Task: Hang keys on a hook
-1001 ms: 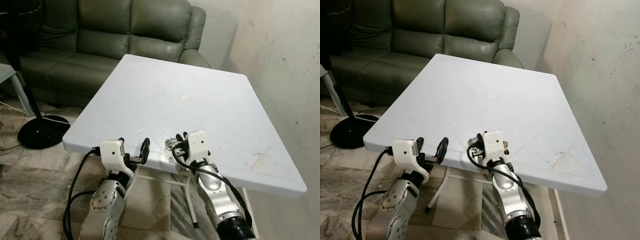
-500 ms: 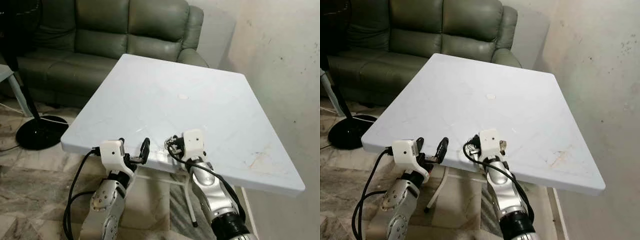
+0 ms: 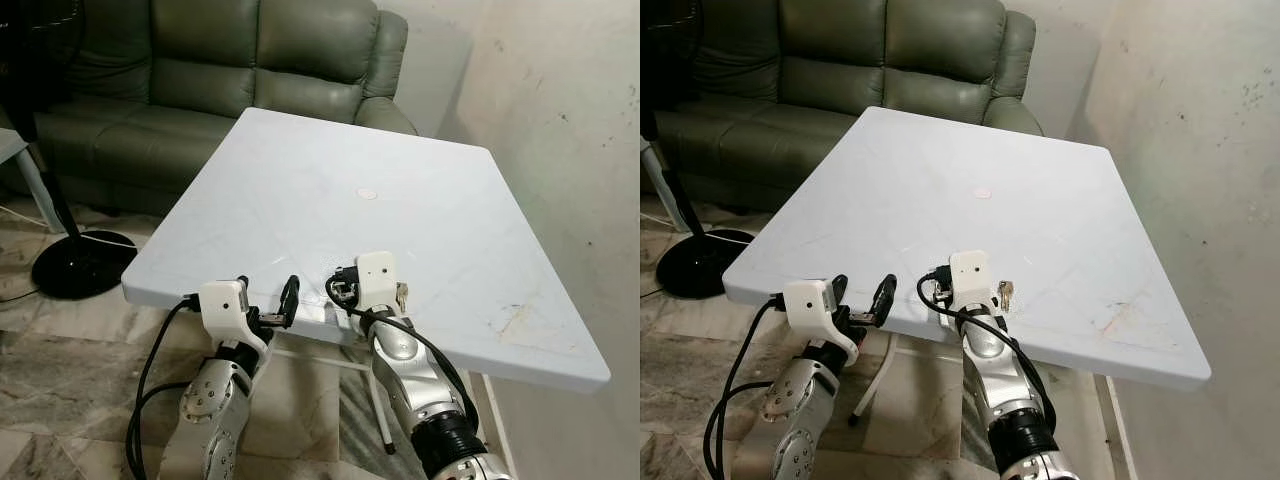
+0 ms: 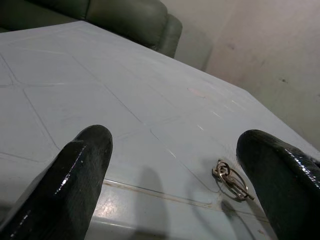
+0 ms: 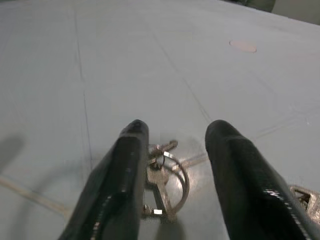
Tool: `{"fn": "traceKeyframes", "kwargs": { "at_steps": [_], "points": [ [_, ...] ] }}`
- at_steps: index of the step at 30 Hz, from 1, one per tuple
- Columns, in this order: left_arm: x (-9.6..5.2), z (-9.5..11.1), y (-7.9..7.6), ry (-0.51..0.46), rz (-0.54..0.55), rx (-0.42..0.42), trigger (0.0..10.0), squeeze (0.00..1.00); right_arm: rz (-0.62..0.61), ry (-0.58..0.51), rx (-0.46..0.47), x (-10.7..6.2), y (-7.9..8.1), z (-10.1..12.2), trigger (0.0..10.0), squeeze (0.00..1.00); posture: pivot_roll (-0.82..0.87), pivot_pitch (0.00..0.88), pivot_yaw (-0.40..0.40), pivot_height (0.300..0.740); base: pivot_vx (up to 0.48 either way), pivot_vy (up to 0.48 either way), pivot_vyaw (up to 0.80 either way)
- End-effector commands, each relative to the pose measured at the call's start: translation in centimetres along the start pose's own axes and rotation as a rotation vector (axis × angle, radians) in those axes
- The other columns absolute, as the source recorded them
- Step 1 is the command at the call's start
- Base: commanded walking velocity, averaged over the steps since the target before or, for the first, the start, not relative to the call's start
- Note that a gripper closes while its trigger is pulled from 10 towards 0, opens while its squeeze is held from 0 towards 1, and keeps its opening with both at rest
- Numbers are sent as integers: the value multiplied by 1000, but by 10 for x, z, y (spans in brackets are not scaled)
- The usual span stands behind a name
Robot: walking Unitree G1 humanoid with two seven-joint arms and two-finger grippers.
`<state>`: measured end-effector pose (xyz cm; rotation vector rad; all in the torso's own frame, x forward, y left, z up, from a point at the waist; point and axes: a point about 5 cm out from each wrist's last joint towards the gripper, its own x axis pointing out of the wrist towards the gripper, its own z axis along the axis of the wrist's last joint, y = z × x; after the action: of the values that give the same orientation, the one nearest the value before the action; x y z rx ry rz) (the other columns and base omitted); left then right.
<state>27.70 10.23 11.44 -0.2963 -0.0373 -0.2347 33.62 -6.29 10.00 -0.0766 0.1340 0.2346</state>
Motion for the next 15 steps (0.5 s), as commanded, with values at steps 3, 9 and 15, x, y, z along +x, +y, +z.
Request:
{"fn": "traceKeyframes", "kwargs": {
  "at_steps": [3, 9, 15],
  "points": [
    [3, 2, -15, -17, -18, -50, 10000, 0, 20, -4, -44, -2, 0, 1, 10000, 820, 48, 59, -145, 740, 0, 0, 0],
    [3, 2, -16, -17, -23, -51, 10000, 0, 66, -13, -124, -6, 7, -1, 10000, 0, 47, 57, -144, 740, 0, 0, 0],
    [3, 1, -16, -13, -24, -50, 10000, 0, 99, -6, -163, -6, 14, -2, 10000, 0, 48, 50, -143, 740, 0, 0, 0]
  ]
}}
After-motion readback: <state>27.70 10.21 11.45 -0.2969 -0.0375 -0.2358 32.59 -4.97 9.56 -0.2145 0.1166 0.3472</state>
